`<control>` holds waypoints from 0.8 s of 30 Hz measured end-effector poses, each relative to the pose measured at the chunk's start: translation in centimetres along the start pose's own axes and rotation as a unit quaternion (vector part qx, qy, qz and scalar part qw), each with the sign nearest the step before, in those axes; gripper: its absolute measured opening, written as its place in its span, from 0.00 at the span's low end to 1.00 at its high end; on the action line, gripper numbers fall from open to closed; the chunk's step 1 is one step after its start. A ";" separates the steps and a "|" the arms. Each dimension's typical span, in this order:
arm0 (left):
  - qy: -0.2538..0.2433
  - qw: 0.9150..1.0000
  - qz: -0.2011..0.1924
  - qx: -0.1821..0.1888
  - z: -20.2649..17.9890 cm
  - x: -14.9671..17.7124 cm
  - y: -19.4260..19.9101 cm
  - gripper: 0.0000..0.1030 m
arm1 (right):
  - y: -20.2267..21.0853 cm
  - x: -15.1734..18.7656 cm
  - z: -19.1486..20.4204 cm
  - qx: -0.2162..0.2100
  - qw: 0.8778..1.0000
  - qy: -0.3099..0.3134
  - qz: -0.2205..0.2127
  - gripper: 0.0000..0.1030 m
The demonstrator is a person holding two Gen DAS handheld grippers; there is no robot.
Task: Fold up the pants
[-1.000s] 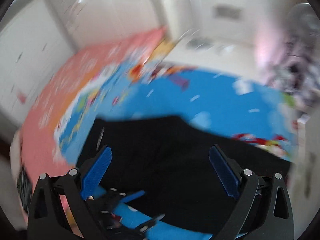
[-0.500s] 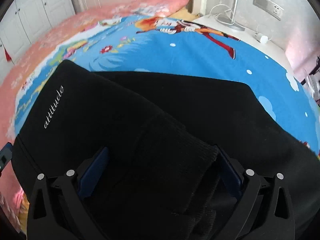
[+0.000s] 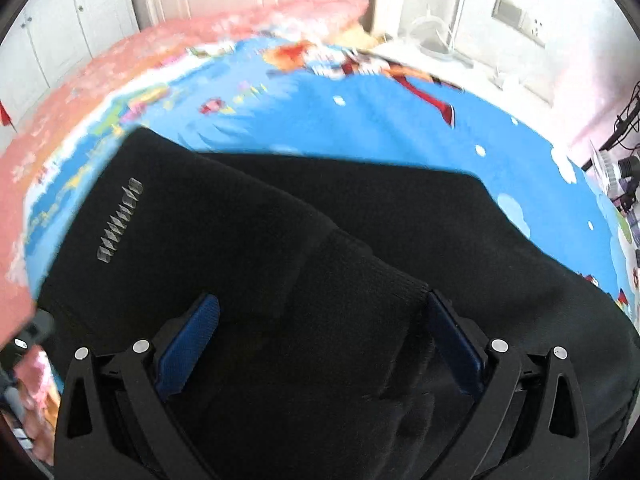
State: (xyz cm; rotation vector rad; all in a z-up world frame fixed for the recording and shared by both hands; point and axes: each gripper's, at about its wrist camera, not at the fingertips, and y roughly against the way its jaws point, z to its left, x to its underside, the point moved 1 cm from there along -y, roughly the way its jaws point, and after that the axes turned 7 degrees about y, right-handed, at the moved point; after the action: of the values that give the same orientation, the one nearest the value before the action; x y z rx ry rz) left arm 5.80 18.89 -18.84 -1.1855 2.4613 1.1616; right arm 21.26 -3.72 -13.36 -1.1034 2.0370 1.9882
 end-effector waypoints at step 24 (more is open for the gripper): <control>-0.022 1.000 -0.011 0.011 0.1 0.9 -0.1 0.48 | 5.0 -4.9 4.7 0.036 0.995 0.031 -0.089 0.95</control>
State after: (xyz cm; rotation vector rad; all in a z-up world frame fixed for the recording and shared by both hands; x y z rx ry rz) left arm 5.25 18.37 -19.44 -1.1644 2.4166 1.1396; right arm 20.23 2.09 -7.28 -1.2976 1.9450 1.8031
